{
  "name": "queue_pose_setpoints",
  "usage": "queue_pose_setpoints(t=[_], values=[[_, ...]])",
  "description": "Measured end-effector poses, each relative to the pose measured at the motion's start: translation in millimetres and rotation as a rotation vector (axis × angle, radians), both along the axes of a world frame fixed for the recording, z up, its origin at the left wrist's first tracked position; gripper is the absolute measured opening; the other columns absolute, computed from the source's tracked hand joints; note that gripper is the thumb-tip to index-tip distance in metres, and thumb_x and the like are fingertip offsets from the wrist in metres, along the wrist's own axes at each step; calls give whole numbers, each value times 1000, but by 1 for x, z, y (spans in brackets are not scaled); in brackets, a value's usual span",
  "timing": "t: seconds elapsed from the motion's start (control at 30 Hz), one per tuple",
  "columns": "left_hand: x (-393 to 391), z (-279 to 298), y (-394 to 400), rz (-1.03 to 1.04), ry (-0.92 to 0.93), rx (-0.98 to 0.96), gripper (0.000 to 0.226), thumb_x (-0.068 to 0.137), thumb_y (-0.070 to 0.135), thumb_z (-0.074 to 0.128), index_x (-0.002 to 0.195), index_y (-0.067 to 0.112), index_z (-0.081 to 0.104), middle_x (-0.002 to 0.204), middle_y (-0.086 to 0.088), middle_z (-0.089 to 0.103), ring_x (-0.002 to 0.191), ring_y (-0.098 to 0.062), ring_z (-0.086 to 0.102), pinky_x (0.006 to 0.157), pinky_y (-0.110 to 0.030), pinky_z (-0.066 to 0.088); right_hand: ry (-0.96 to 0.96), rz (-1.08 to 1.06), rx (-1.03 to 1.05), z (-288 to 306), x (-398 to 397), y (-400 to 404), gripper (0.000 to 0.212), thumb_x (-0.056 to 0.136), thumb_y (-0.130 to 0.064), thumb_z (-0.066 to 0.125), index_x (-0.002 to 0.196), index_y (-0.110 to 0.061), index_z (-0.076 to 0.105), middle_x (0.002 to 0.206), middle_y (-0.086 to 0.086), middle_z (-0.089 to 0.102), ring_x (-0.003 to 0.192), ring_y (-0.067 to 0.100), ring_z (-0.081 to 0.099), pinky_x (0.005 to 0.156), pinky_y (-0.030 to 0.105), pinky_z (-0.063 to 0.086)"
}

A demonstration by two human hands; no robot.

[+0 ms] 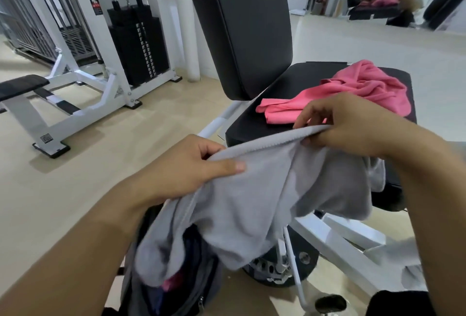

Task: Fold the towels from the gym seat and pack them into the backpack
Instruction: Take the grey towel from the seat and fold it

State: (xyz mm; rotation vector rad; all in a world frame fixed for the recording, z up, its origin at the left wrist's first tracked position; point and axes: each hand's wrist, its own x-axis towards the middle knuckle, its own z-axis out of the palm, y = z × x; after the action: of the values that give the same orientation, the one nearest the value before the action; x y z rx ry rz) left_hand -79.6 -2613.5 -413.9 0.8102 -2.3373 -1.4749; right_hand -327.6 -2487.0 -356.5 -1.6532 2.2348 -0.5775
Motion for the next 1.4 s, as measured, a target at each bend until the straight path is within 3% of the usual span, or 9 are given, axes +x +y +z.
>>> queue_pose_setpoints(t=[0.13,0.27,0.4,0.53,0.67,0.73,1.0,1.23,1.4], values=[[-7,-14,-15,254,70,-157,42,88,25,75,61,7,47,56,3,39,52,-11,36,51,-25,28,55,-227,-164,-3,-19,-2,28,86,-1,64,87,-27,76,86,-12,72,76,6,62,60,12,43],[-11,-32,-35,413,15,-343,21,85,12,68,74,21,53,58,15,57,49,-5,45,52,-21,33,53,-420,-260,-4,-37,-2,31,93,-6,55,94,-31,73,94,-3,67,88,17,61,65,18,43],[-2,-40,-51,512,-72,-407,22,86,6,60,91,28,60,87,8,66,70,-12,62,55,-19,40,80,-535,-262,-9,-50,5,20,92,-33,55,97,-42,72,97,5,73,87,34,69,89,45,57],[14,-47,-65,578,-129,-277,5,86,18,75,83,17,71,79,-3,70,68,-19,60,58,-25,41,196,-663,-224,-11,-49,10,26,96,-32,55,116,-34,71,123,13,67,114,43,60,93,48,48],[30,-55,-75,678,-142,41,42,81,37,82,72,0,62,66,-15,53,62,-25,46,56,-28,33,245,-698,-174,-14,-49,11,21,93,-35,61,110,-30,72,115,14,66,110,42,60,85,43,44],[34,-55,-79,738,-143,156,47,80,42,82,81,-2,68,74,-26,59,65,-28,54,58,-29,43,235,-681,-131,-13,-49,10,18,90,-32,63,106,-31,71,108,12,64,108,41,60,81,41,41],[54,-65,-99,835,-239,93,26,88,21,73,96,-4,72,92,-16,69,77,-28,59,64,-30,48,182,-776,-245,-9,-54,9,29,78,-20,58,100,-32,74,111,9,71,97,38,65,85,43,53],[36,-24,-66,612,221,455,31,76,35,84,93,10,76,97,-8,78,85,-20,73,81,-31,55,-279,-379,-268,-1,-18,-3,16,89,-10,69,97,-21,76,105,3,75,95,21,67,81,28,53],[3,-9,-19,379,452,349,38,65,19,80,101,10,74,89,-3,78,80,-11,72,72,-20,57,-612,40,-122,-13,40,-16,4,93,-15,71,95,-18,74,78,6,70,71,14,61,63,28,52]])
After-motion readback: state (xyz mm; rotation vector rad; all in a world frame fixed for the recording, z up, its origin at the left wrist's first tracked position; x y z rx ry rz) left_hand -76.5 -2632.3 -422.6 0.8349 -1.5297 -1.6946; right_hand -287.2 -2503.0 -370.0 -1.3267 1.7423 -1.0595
